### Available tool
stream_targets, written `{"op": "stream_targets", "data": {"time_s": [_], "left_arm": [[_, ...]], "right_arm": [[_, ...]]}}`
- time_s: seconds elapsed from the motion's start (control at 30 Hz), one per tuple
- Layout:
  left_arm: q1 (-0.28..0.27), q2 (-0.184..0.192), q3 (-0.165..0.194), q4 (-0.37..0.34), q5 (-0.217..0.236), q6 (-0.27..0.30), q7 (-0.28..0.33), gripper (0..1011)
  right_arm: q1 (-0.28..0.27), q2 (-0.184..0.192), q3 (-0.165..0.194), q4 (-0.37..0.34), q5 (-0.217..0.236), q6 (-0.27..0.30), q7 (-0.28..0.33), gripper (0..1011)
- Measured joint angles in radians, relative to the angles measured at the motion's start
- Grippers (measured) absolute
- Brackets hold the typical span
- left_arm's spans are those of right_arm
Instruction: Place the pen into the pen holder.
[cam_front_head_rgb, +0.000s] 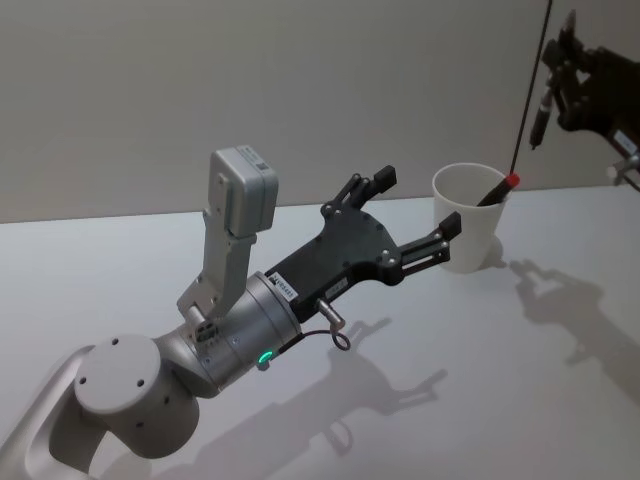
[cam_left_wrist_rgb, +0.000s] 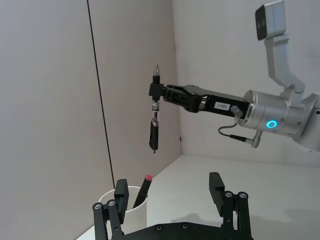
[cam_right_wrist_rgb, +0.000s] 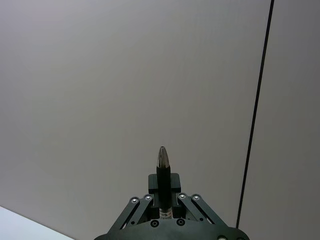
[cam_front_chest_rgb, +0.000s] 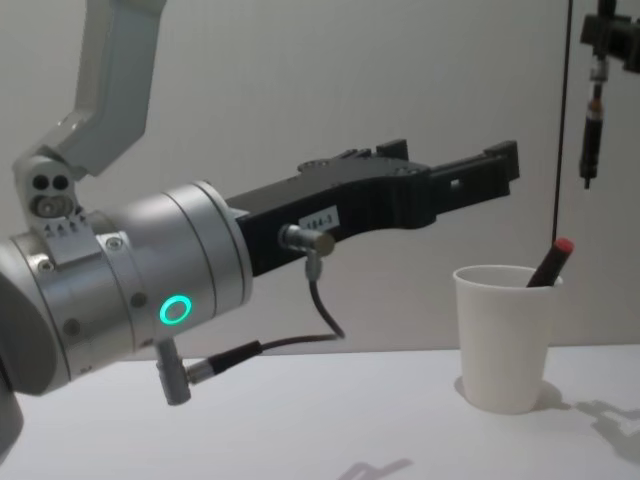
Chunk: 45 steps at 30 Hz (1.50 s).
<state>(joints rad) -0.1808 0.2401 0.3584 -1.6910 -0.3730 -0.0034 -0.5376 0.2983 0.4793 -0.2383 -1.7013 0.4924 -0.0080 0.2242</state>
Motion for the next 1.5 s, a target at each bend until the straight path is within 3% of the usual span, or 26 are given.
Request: {"op": "stream_targets", "data": {"time_s": [0.13,0.33,0.57,1.13,1.5], "left_arm": [[0.0,0.0,0.0,0.0,0.0,0.0,0.0,1001],[0.0,0.0,0.0,0.0,0.0,0.0,0.0,1001],[0.0,0.0,0.0,0.0,0.0,0.0,0.0,1001],[0.0,0.0,0.0,0.0,0.0,0.0,0.0,1001],[0.0,0.0,0.0,0.0,0.0,0.0,0.0,1001]], "right_arm": [[0.03,-0.02,-0.01,0.046,-0.069,-0.009,-0.003,109],[0.063,-0.047,-0.025,0.106,-0.136,-0.019,-0.003,109],[0.097,-0.081,-0.043,0.176,-0.188,-0.03,0.002,109],[0.147,-0.148,-0.084,0.299,-0.241,-0.027,0.025,109],[0.159,-0.171,-0.099,0.334,-0.251,-0.013,0.028,147]]}}
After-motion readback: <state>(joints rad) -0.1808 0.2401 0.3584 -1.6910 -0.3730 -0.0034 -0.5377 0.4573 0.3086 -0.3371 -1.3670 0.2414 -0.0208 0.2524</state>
